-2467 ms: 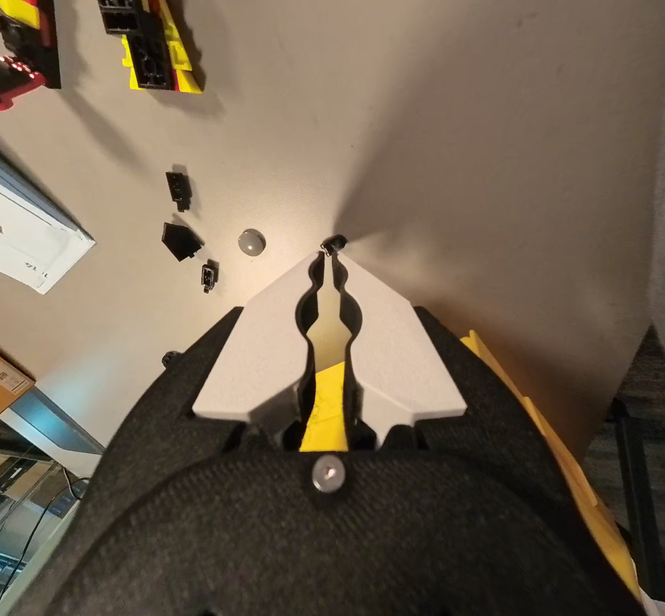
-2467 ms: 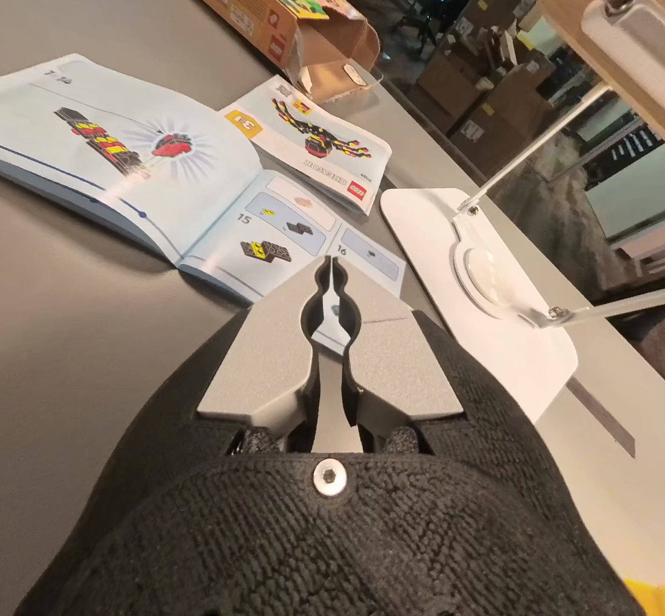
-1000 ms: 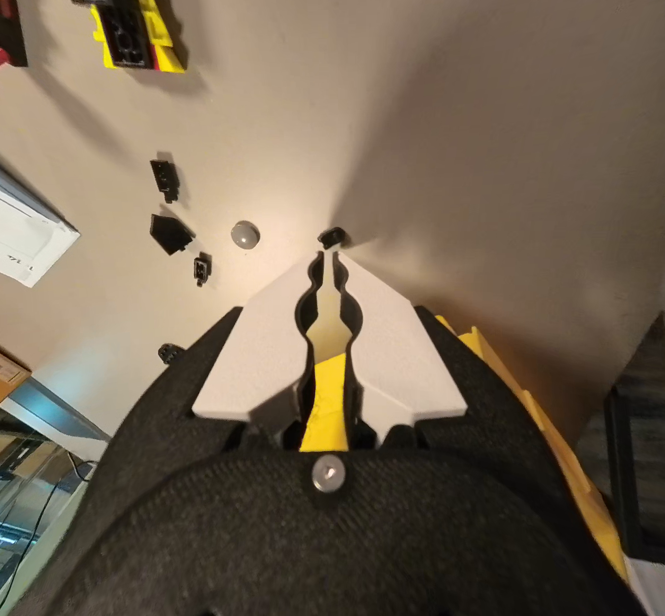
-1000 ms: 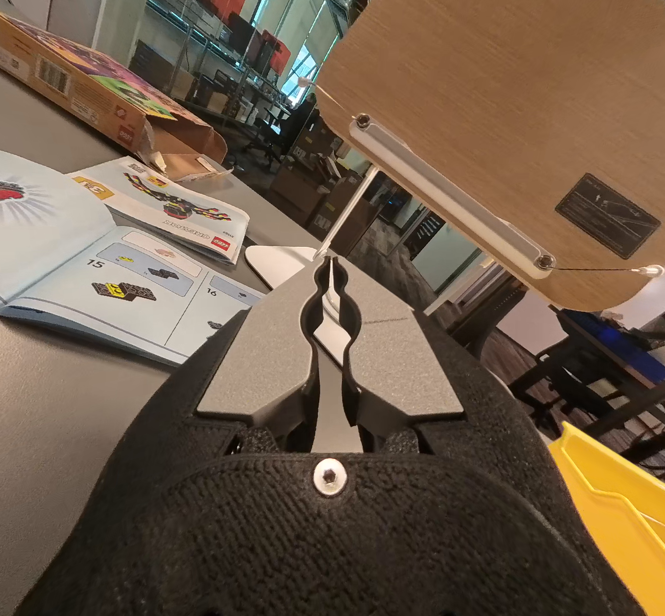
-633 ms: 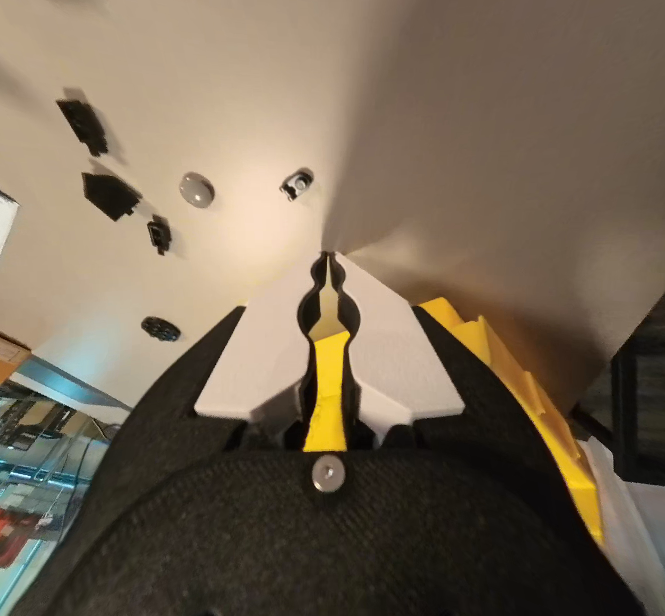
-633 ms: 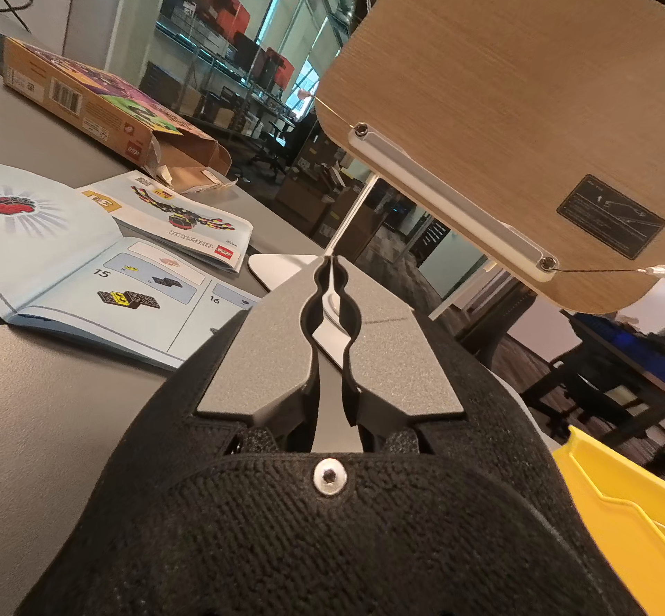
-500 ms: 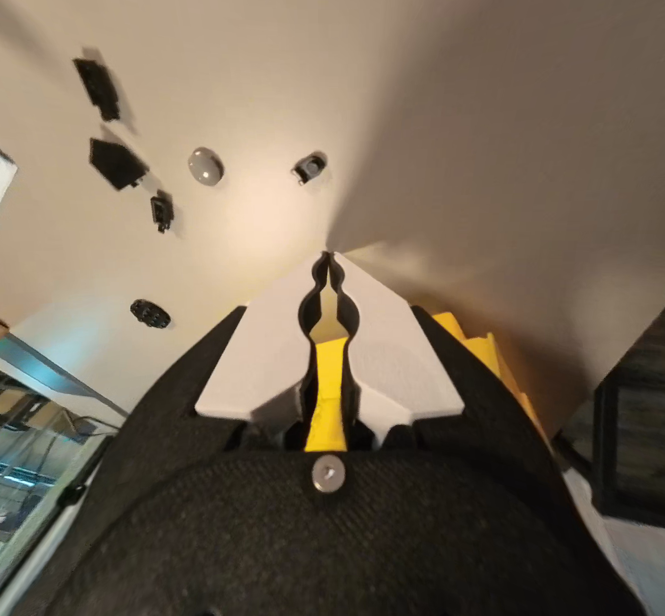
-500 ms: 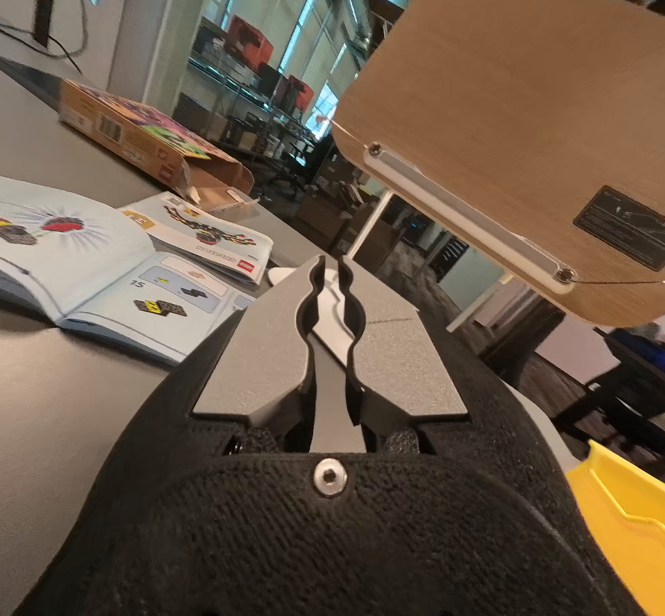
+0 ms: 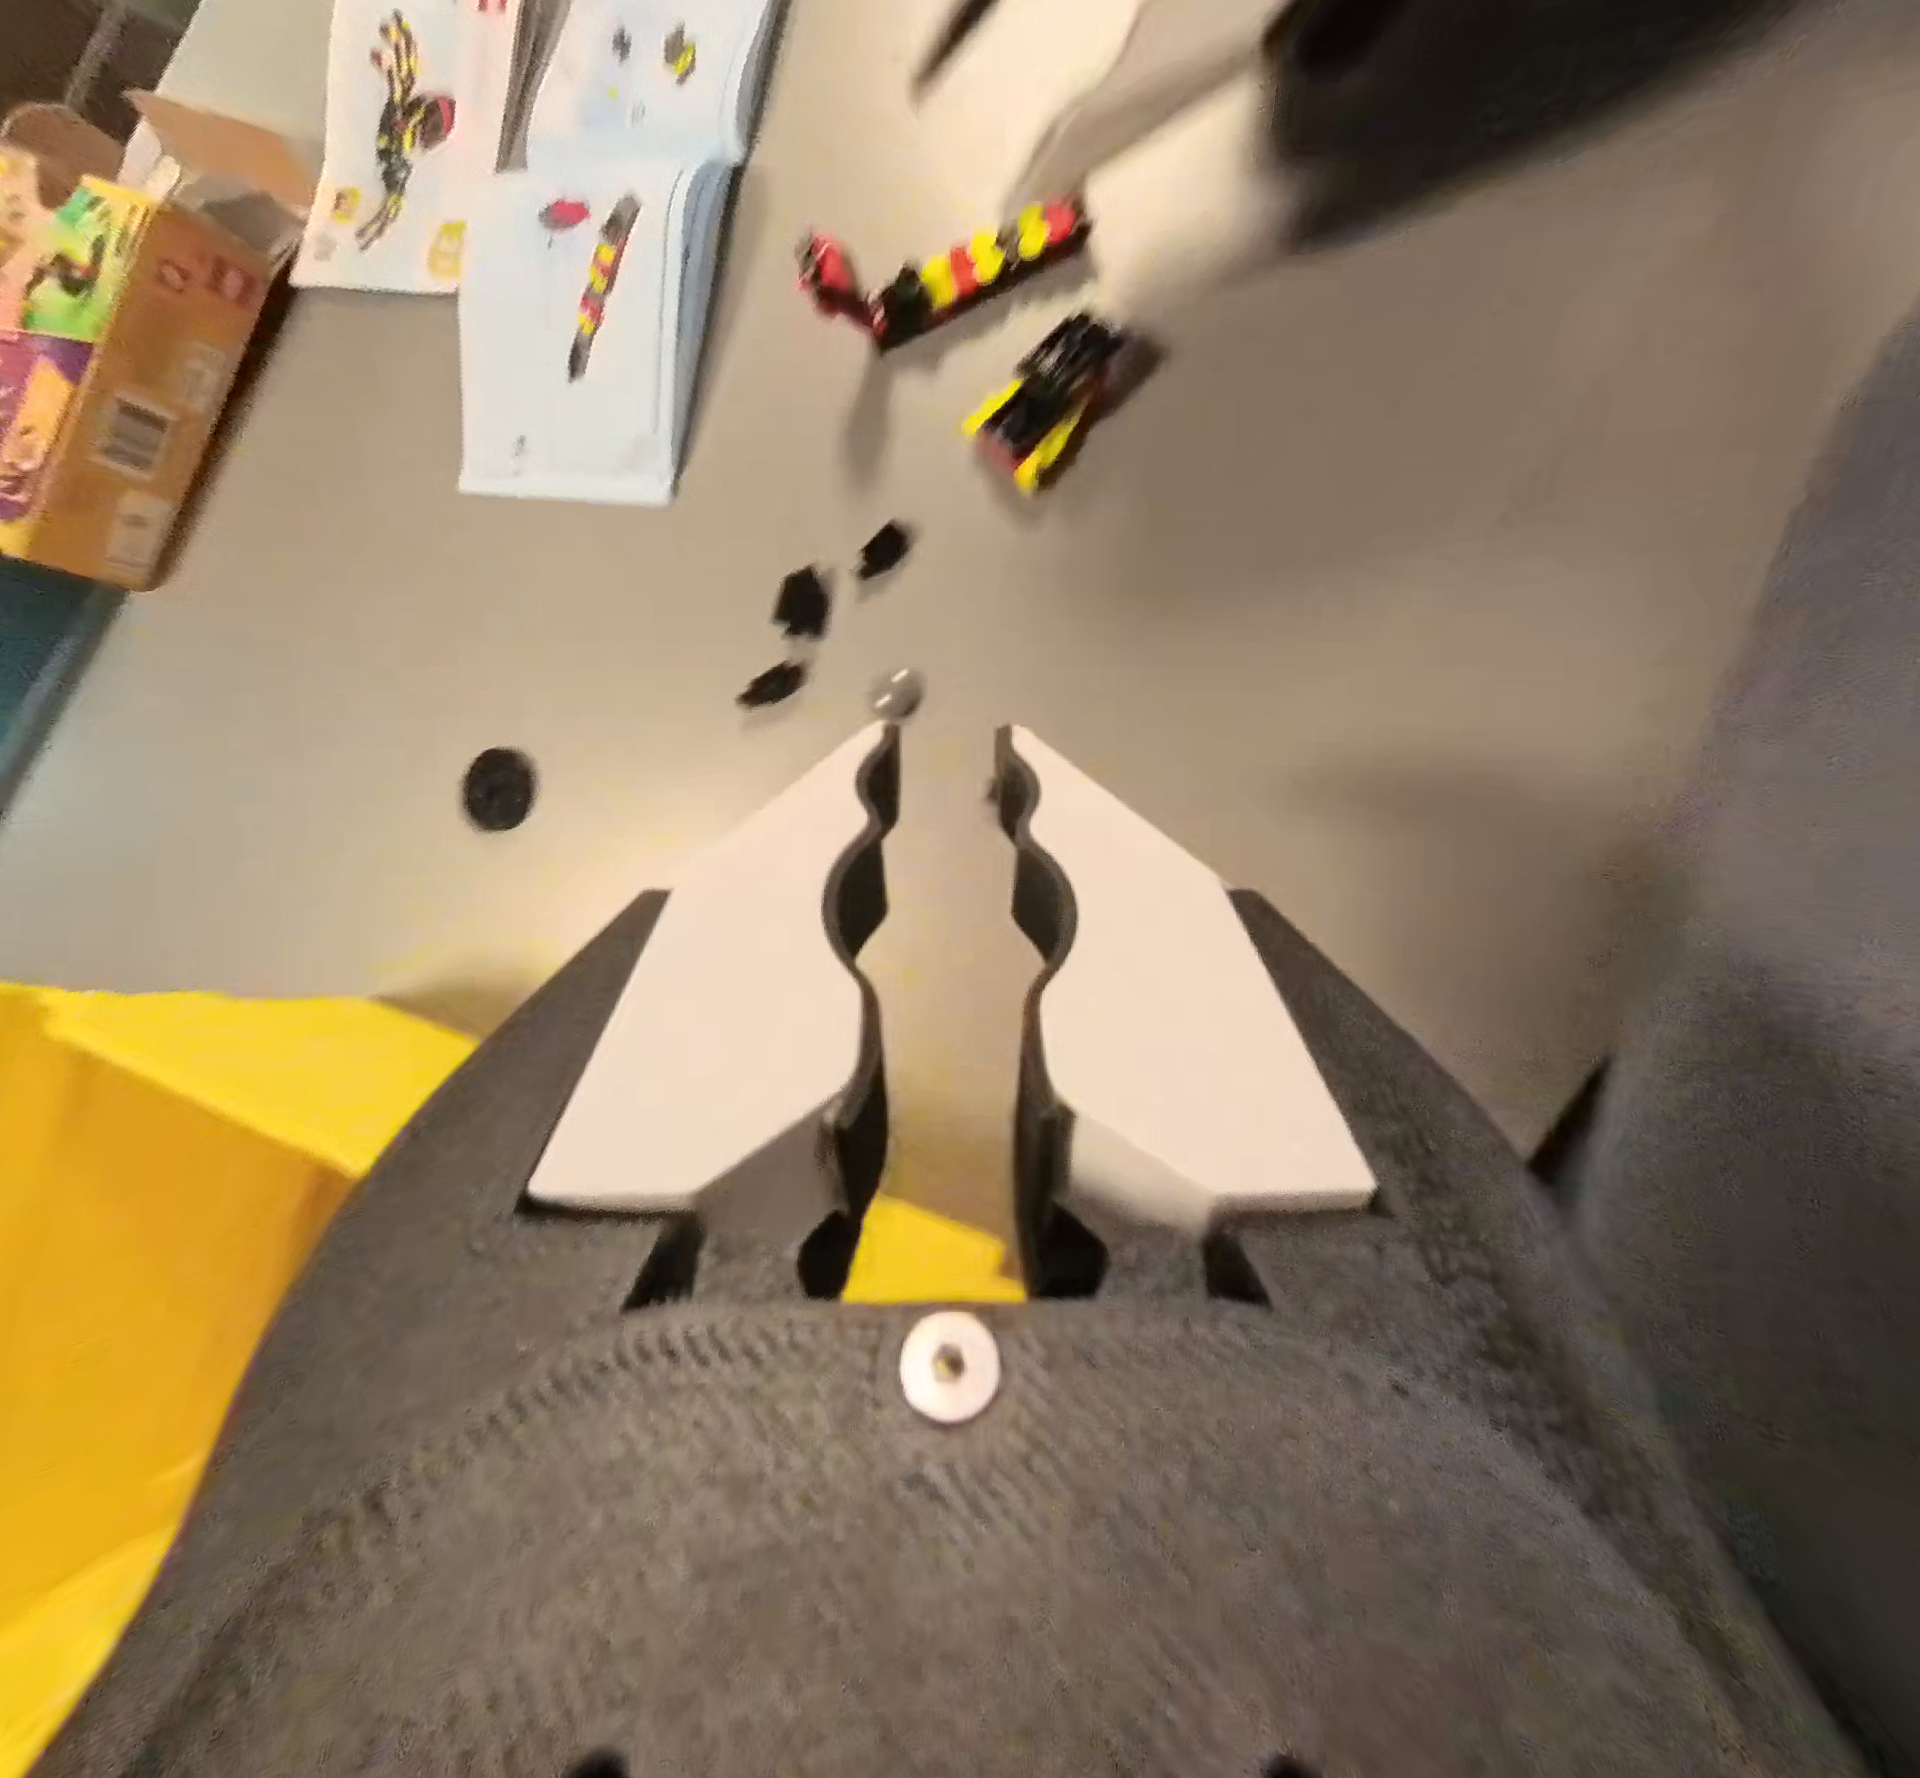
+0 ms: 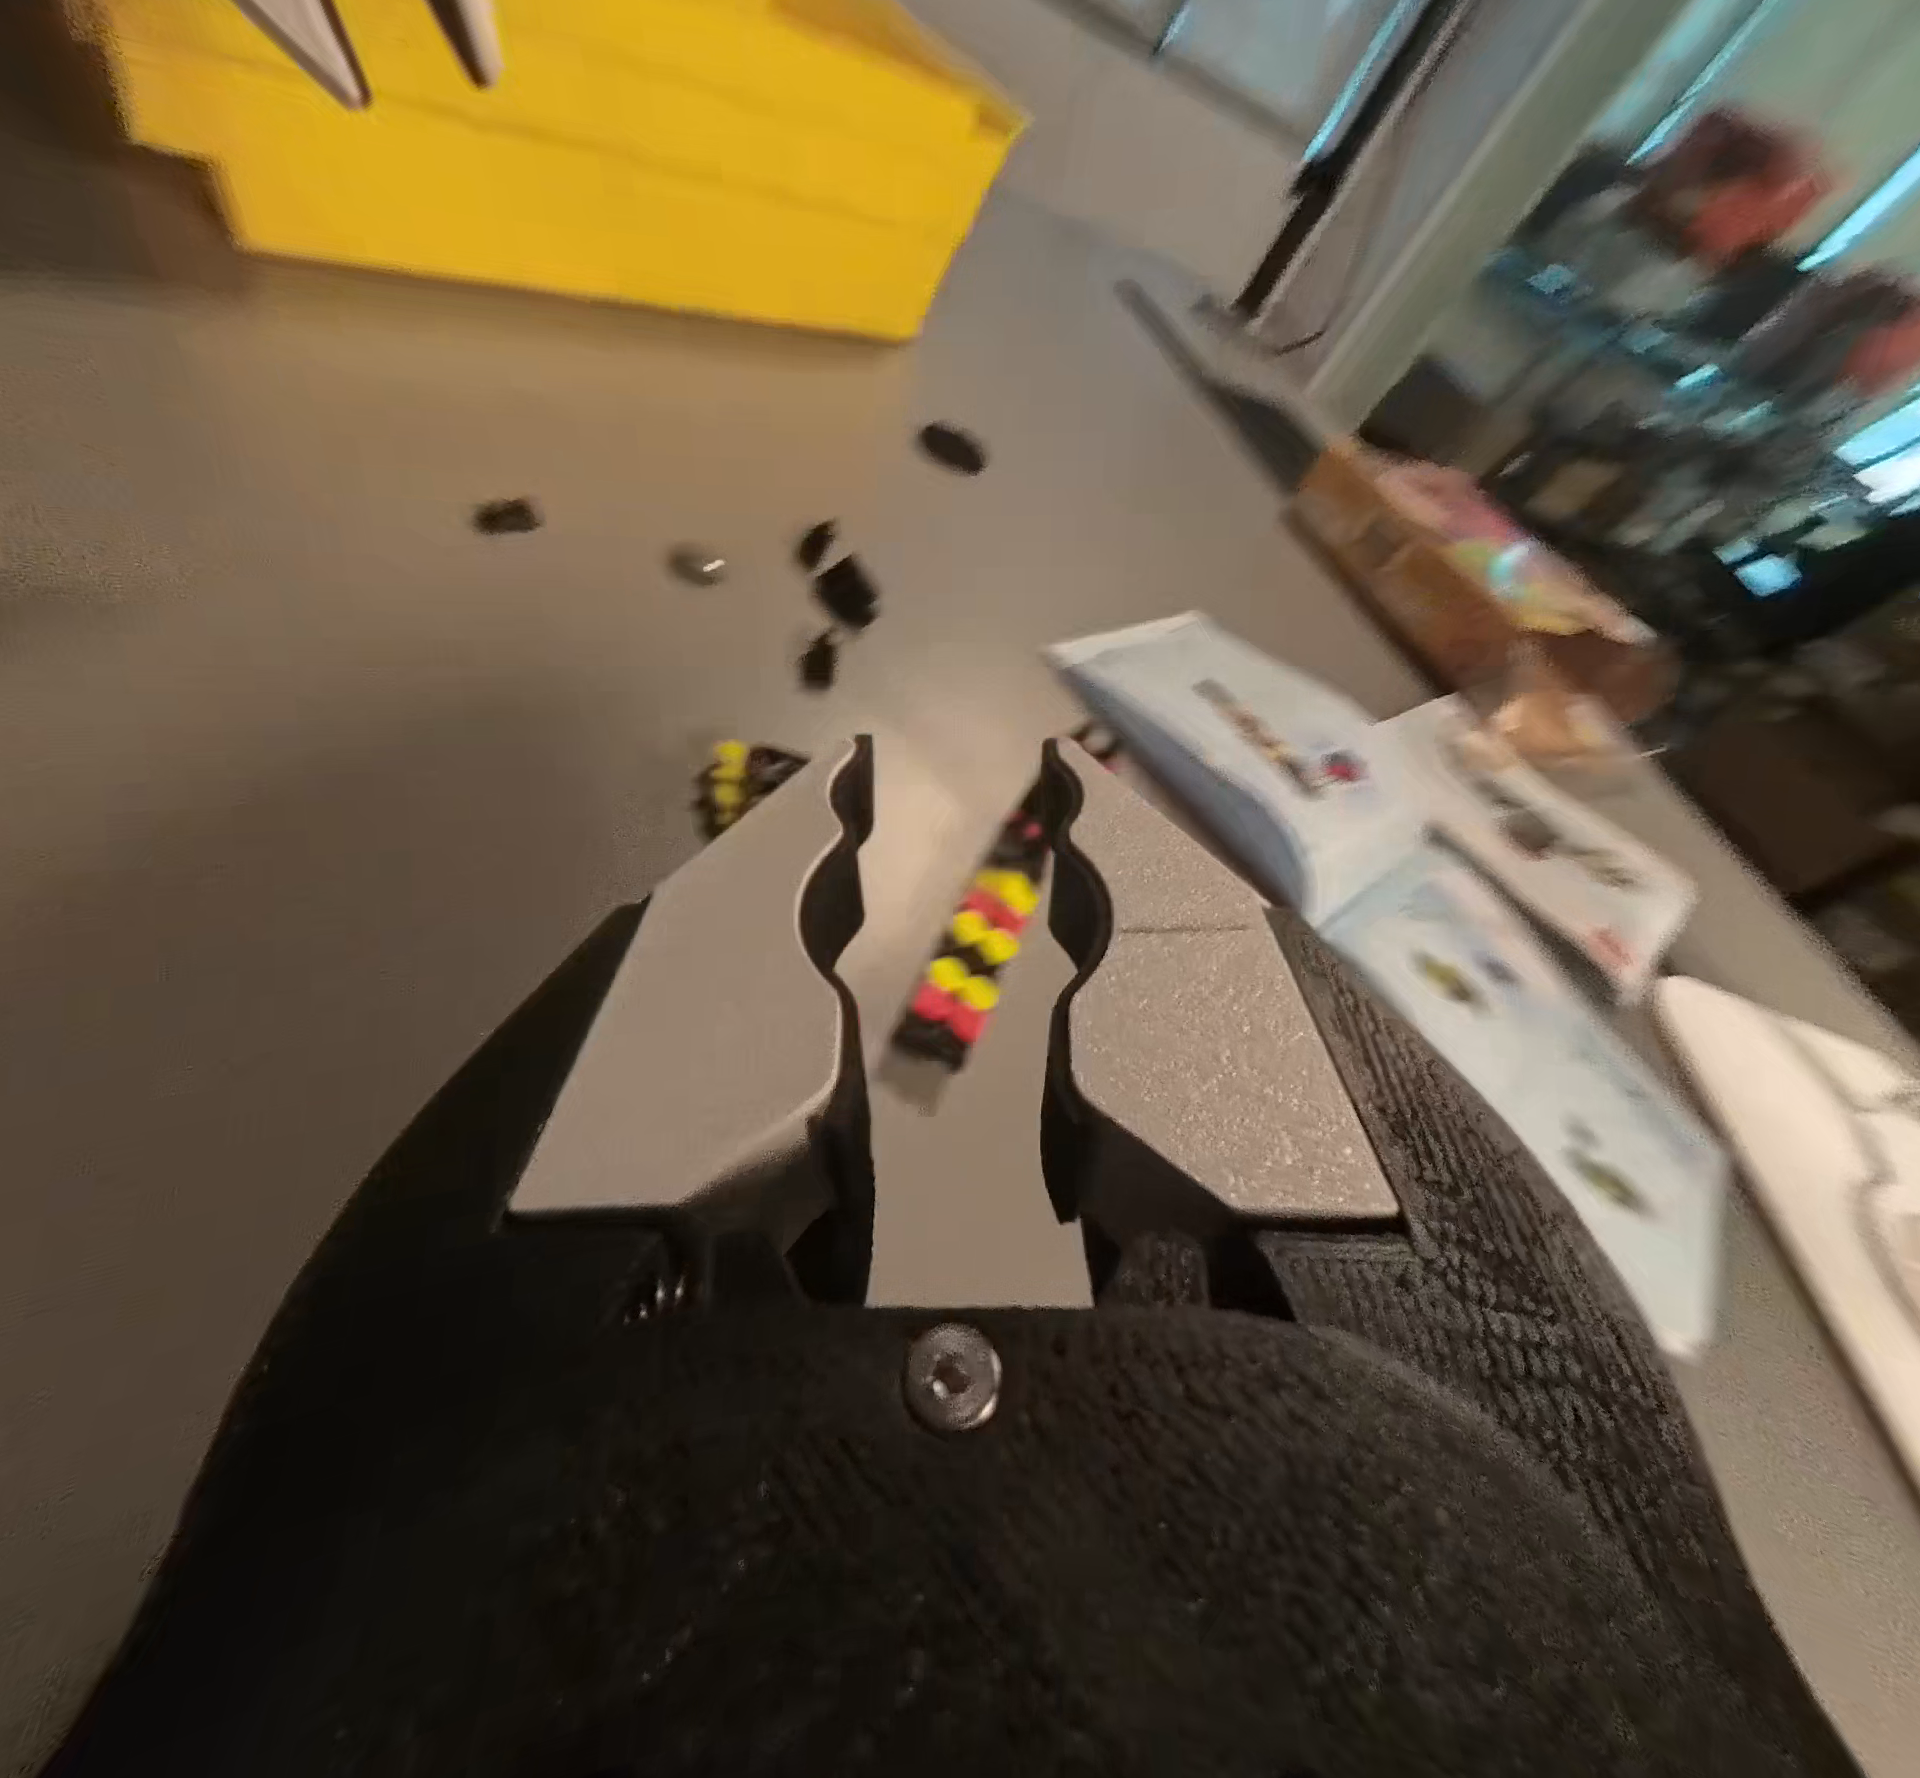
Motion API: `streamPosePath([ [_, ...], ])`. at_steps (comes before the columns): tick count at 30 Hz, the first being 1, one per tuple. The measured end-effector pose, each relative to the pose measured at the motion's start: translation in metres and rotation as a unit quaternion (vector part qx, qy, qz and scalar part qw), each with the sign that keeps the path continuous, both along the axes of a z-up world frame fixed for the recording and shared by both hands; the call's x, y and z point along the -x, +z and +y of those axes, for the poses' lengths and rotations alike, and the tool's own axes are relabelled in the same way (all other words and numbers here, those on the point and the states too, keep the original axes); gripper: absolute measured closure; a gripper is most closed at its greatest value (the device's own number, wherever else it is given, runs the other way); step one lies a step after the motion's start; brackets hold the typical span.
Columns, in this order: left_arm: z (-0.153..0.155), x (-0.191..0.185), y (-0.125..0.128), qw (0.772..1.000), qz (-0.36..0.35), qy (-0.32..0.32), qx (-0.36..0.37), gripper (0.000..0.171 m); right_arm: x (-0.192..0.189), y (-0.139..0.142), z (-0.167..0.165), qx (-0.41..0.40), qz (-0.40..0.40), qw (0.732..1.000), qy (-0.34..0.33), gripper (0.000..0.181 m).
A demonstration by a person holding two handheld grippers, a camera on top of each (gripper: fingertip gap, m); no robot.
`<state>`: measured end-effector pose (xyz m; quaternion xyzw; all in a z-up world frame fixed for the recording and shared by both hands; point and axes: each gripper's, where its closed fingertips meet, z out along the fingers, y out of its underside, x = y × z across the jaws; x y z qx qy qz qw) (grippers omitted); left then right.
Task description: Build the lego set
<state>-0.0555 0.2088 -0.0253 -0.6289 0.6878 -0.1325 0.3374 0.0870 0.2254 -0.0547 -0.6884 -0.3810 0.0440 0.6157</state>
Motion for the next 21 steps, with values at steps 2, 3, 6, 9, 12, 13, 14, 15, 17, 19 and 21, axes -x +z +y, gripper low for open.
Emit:
streamPosePath([
  [2, -0.015, -0.008, -0.009, 0.999, -0.029, 0.011, 0.012, 0.148, 0.011, -0.014, -0.008, 0.048, -0.016, 0.999, 0.011, 0.145],
  [3, -0.016, -0.01, -0.017, 0.999, -0.03, 0.023, 0.005, 0.145, 0.015, -0.017, -0.011, 0.065, -0.013, 0.998, 0.015, 0.145],
  [6, -0.016, -0.007, -0.046, 0.998, 0.003, 0.06, 0.001, 0.137, 0.028, -0.021, -0.019, 0.118, 0.012, 0.993, 0.026, 0.141],
  [9, -0.013, -0.003, -0.07, 0.993, 0.033, 0.099, 0.048, 0.121, 0.03, -0.028, -0.018, 0.148, 0.021, 0.989, 0.012, 0.137],
  [12, -0.006, -0.002, -0.082, 0.985, 0.034, 0.137, 0.098, 0.115, 0.027, -0.031, -0.014, 0.161, 0.021, 0.987, -0.004, 0.137],
  [13, -0.005, -0.004, -0.083, 0.982, 0.027, 0.144, 0.115, 0.115, 0.025, -0.032, -0.013, 0.166, 0.024, 0.986, -0.009, 0.138],
  [14, -0.003, -0.005, -0.084, 0.98, 0.019, 0.153, 0.128, 0.116, 0.025, -0.034, -0.013, 0.173, 0.025, 0.985, -0.012, 0.139],
  [15, 0.0, -0.006, -0.084, 0.977, 0.013, 0.16, 0.137, 0.118, 0.024, -0.036, -0.013, 0.18, 0.025, 0.983, -0.013, 0.139],
  [17, 0.005, -0.006, -0.085, 0.976, 0.009, 0.165, 0.142, 0.123, 0.024, -0.039, -0.013, 0.192, 0.023, 0.981, -0.014, 0.141],
  [19, 0.007, -0.007, -0.085, 0.977, 0.008, 0.162, 0.142, 0.124, 0.024, -0.04, -0.013, 0.201, 0.024, 0.979, -0.013, 0.142],
  [21, 0.01, -0.007, -0.087, 0.976, 0.014, 0.168, 0.139, 0.124, 0.024, -0.043, -0.013, 0.208, 0.021, 0.978, -0.012, 0.144],
])
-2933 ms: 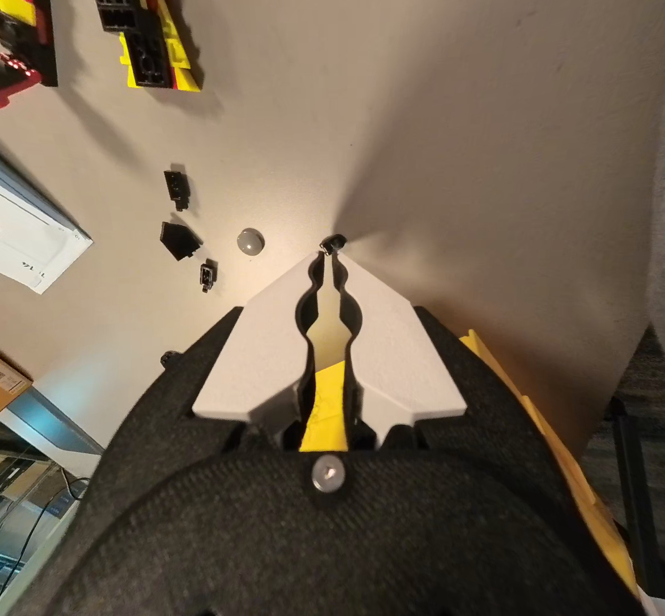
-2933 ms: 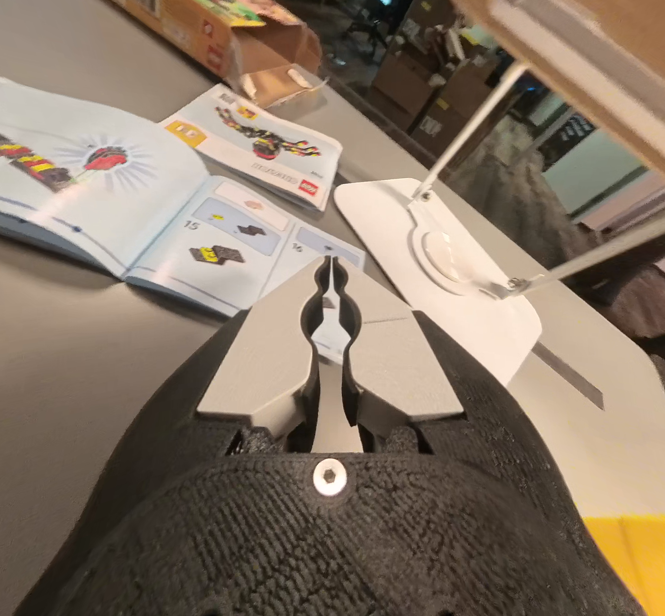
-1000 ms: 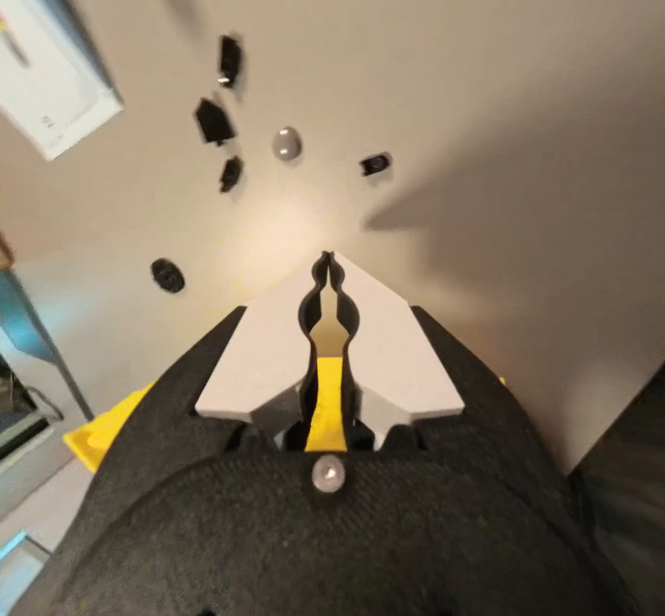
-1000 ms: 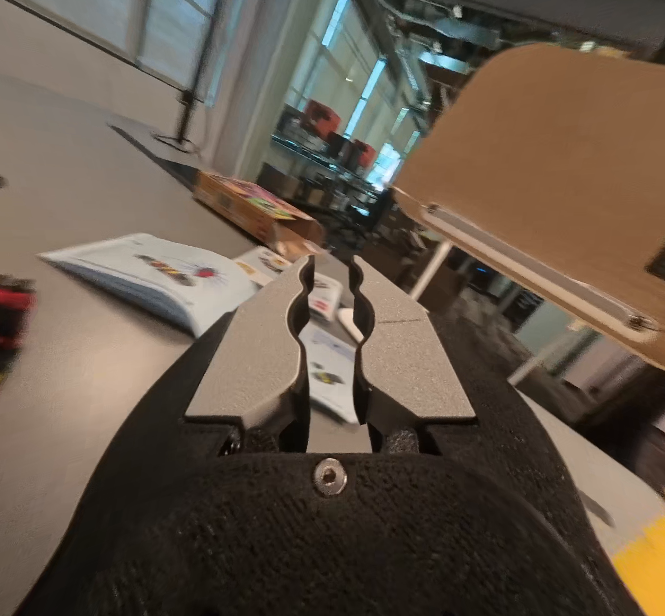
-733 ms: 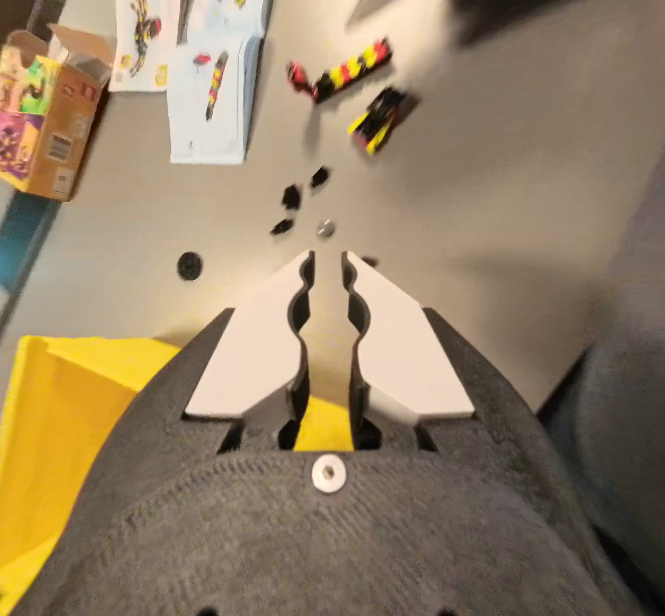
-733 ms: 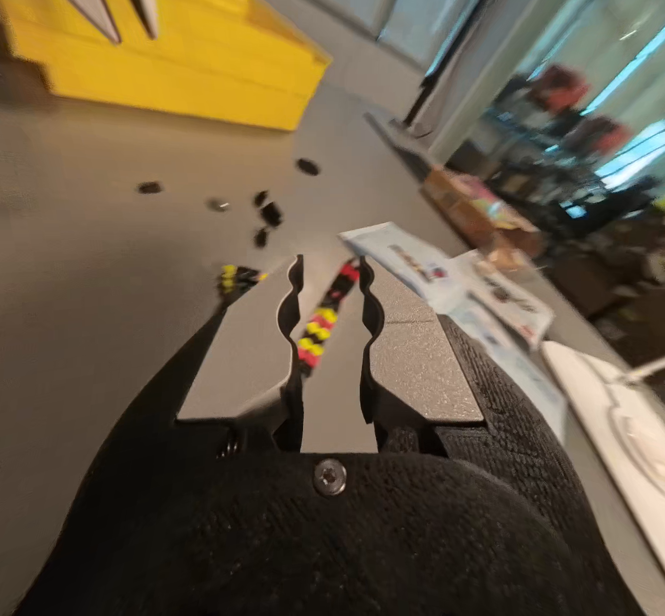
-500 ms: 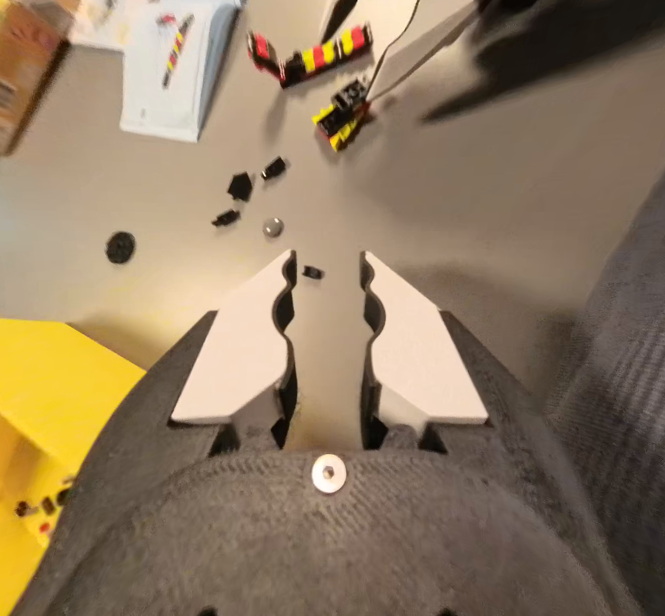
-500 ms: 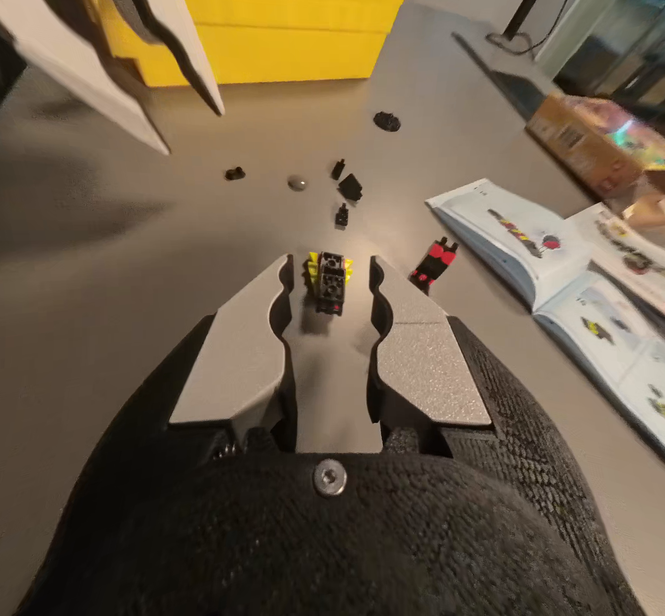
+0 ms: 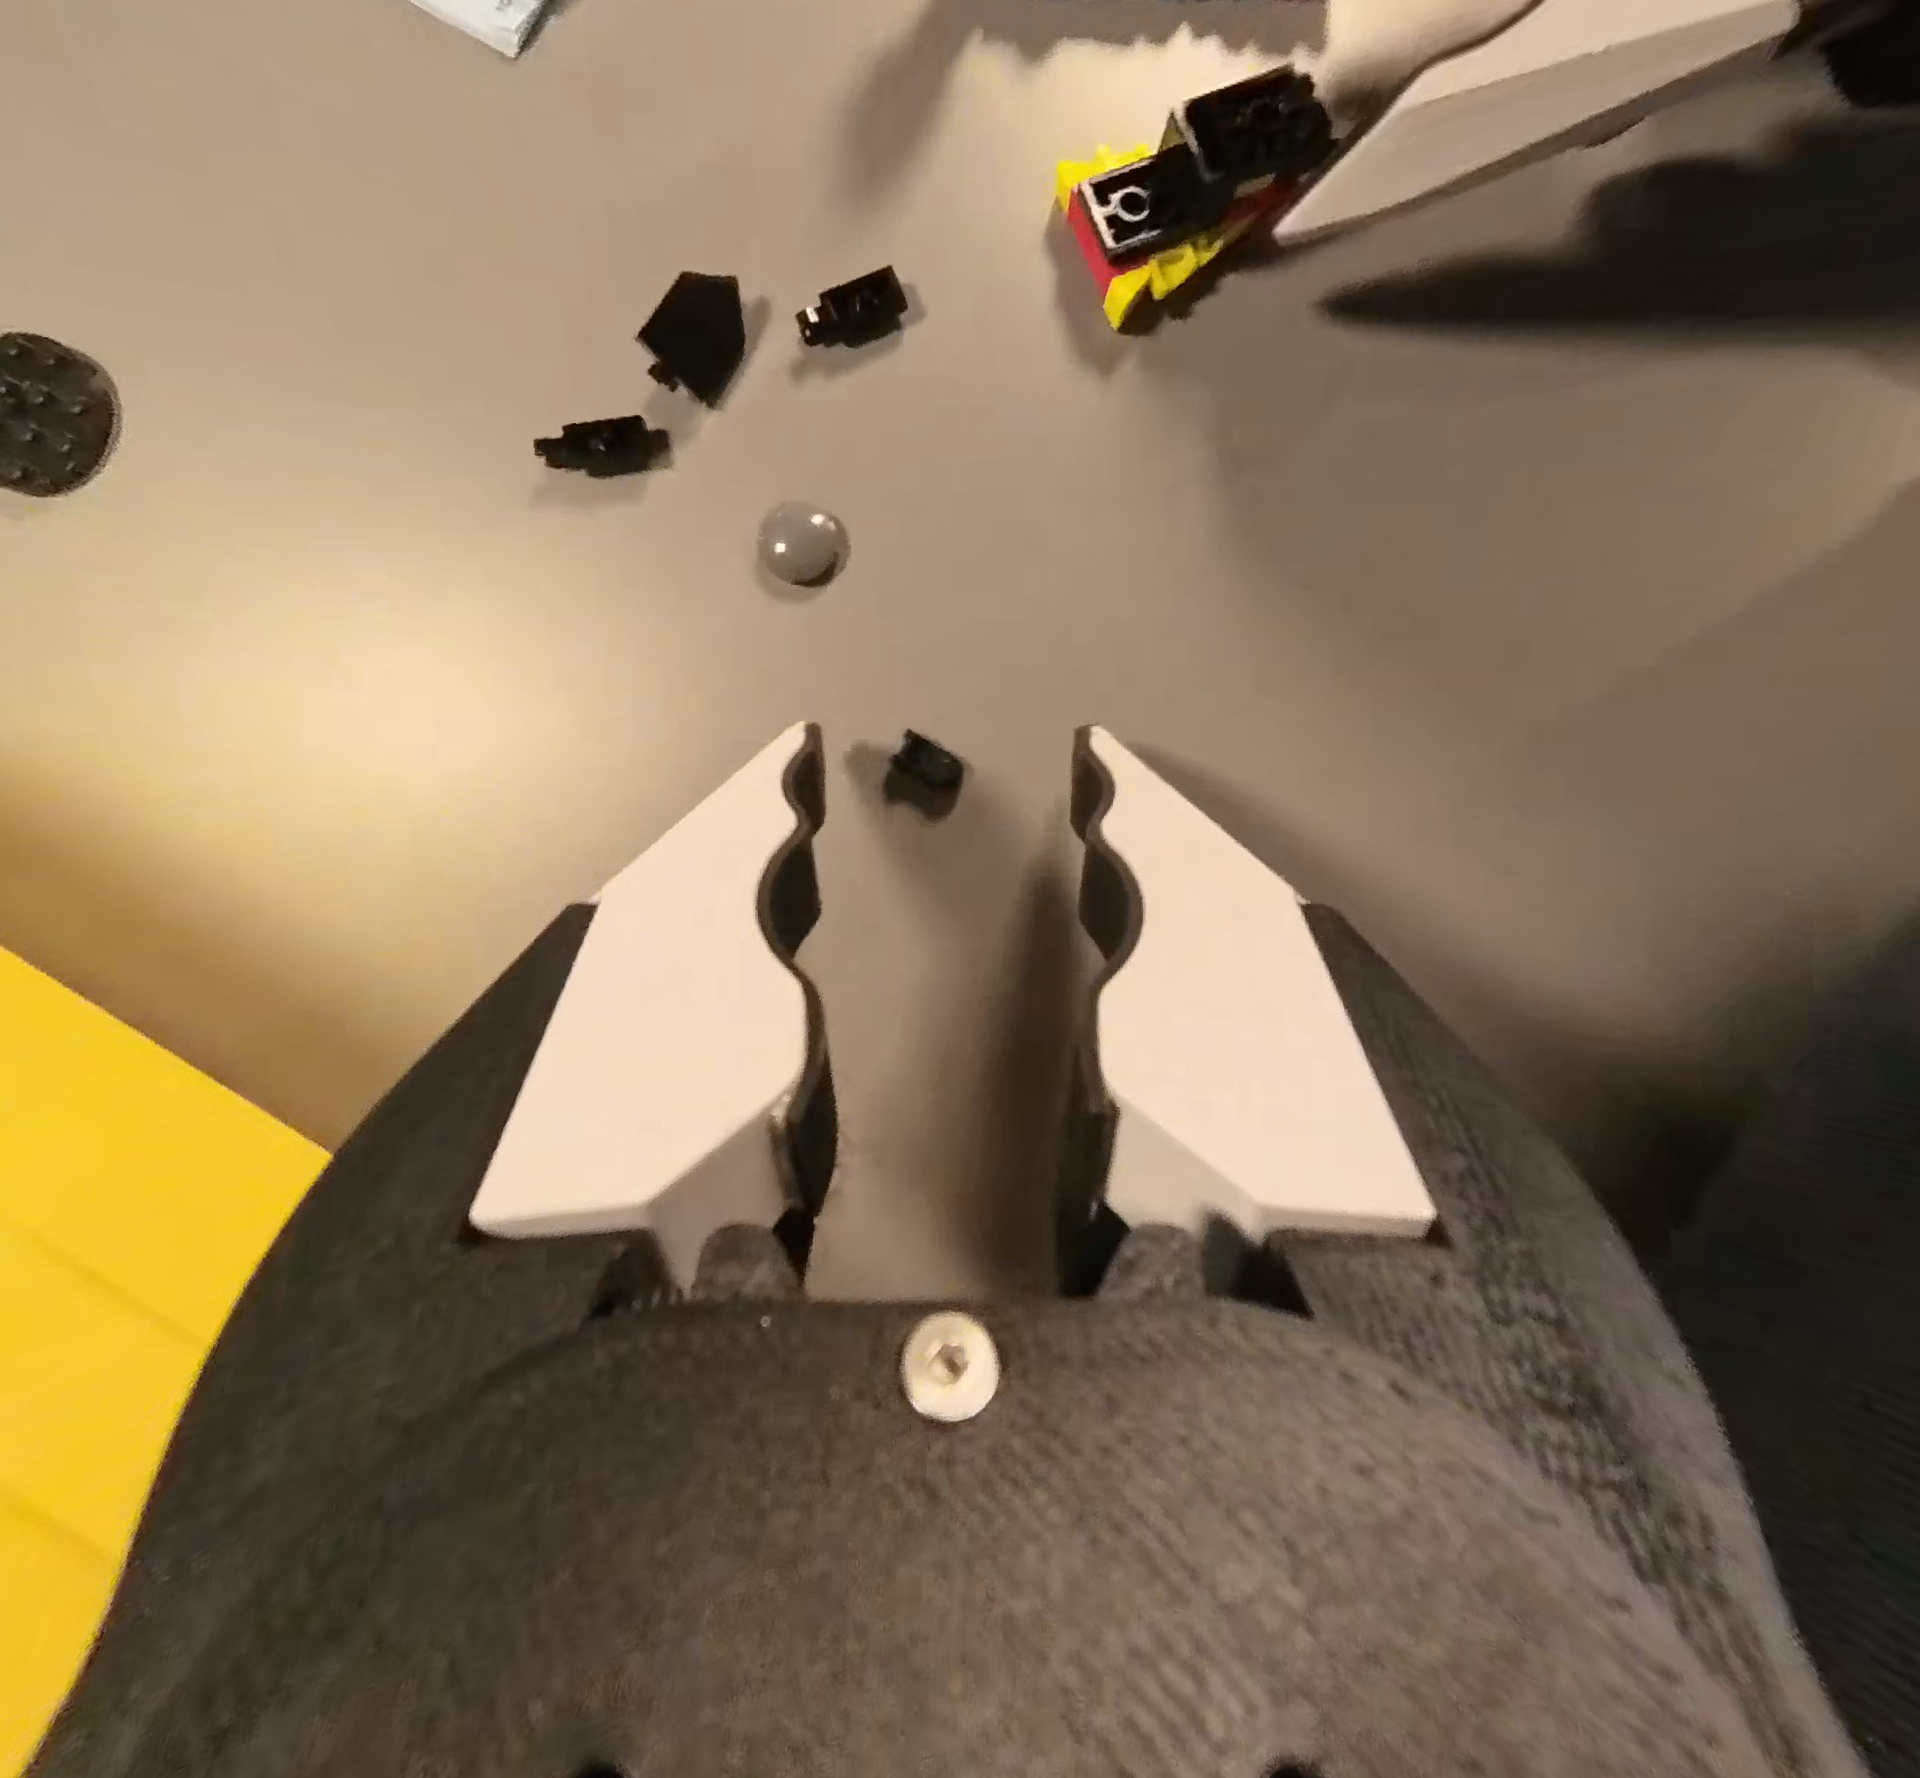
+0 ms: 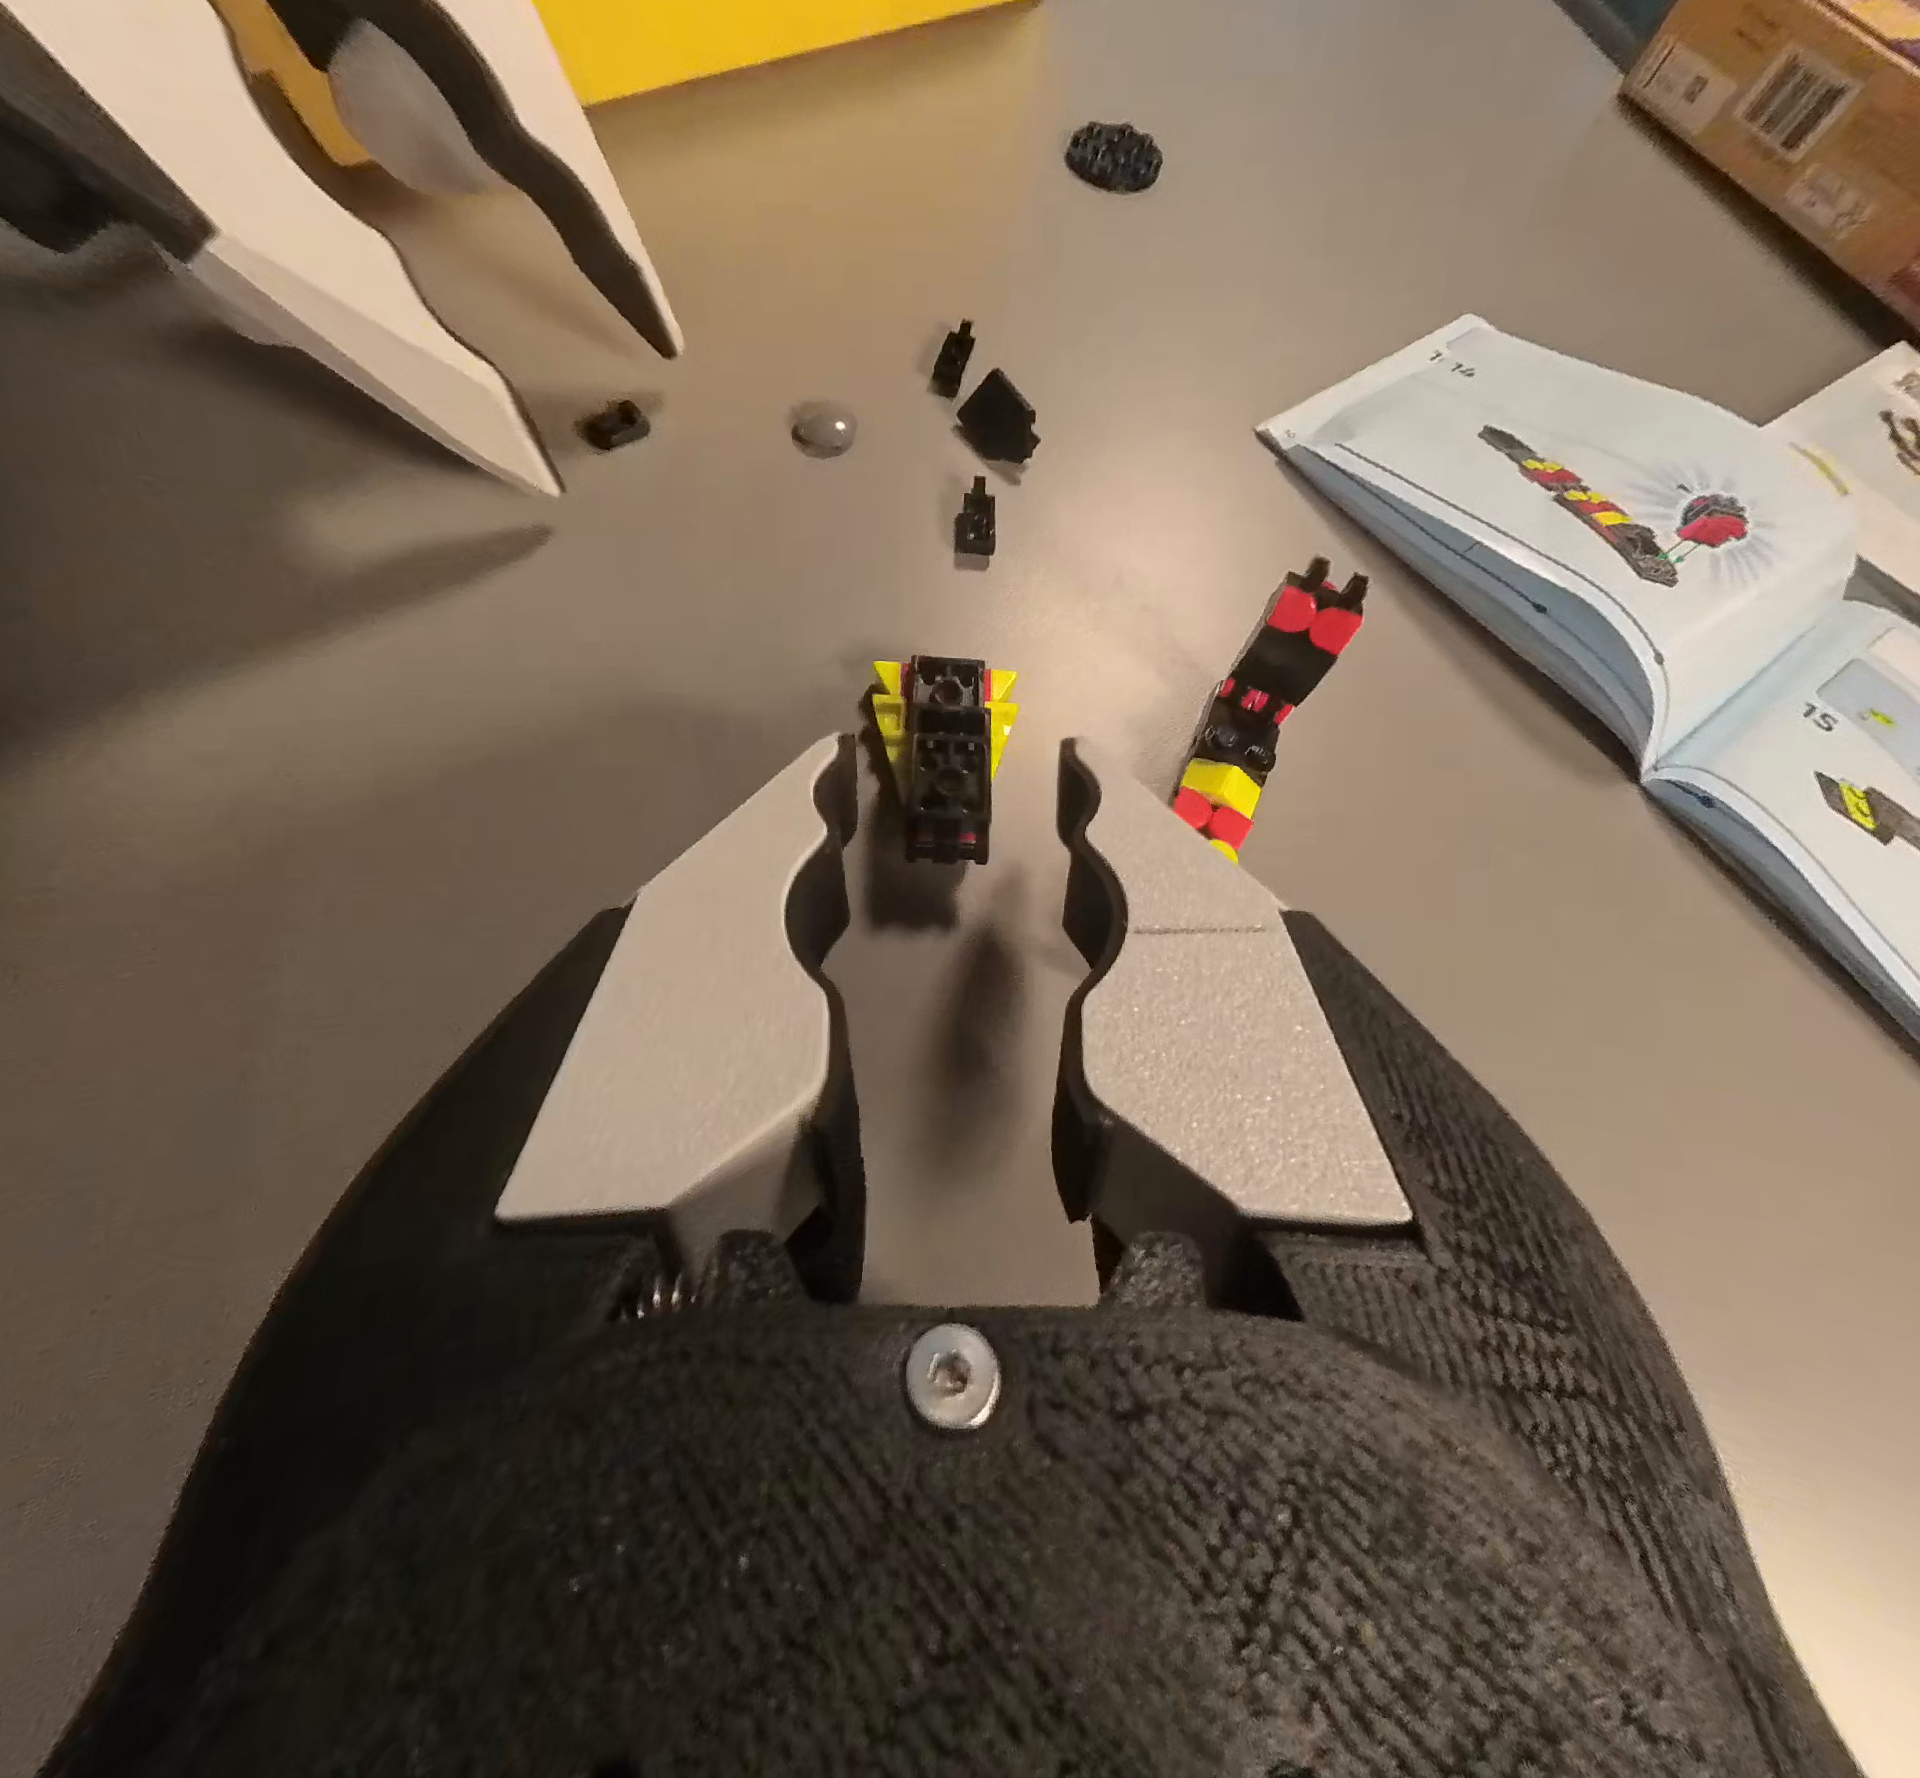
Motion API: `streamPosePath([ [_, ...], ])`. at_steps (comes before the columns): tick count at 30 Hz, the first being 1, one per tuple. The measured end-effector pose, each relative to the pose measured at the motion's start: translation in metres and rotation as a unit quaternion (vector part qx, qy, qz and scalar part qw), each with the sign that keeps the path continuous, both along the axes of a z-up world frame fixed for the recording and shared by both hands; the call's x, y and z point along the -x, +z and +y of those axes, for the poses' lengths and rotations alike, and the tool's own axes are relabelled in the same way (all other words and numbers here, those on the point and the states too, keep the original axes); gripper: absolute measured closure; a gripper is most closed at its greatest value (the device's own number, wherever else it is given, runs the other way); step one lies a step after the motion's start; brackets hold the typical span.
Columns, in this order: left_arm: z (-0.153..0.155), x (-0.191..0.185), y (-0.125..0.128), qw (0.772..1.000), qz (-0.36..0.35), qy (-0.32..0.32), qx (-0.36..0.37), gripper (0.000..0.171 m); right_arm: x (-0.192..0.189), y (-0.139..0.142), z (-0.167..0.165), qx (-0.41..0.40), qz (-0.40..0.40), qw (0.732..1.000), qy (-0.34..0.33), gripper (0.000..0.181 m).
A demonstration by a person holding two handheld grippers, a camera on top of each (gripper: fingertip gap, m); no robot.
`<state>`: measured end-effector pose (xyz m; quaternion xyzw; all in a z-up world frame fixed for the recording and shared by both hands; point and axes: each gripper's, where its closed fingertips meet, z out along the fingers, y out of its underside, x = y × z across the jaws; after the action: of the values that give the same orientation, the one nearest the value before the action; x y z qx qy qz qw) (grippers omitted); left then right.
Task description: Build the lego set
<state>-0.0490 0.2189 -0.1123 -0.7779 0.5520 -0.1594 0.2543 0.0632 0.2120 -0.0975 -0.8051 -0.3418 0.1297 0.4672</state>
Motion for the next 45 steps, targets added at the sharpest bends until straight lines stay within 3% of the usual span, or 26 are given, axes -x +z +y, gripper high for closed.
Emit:
streamPosePath([
  [21, 0.001, 0.005, -0.006, 1.0, -0.003, 0.016, -0.002, 0.155, -0.008, 0.014, 0.003, -0.029, 0.038, 0.999, -0.021, 0.146],
  [36, 0.0, 0.005, -0.006, 1.0, -0.008, 0.016, -0.005, 0.158, -0.011, 0.016, 0.005, -0.034, 0.042, 0.998, -0.028, 0.145],
  [45, 0.0, -0.012, 0.0, 0.998, -0.053, -0.001, -0.032, 0.158, -0.013, 0.021, 0.006, -0.063, 0.035, 0.997, -0.018, 0.143],
])
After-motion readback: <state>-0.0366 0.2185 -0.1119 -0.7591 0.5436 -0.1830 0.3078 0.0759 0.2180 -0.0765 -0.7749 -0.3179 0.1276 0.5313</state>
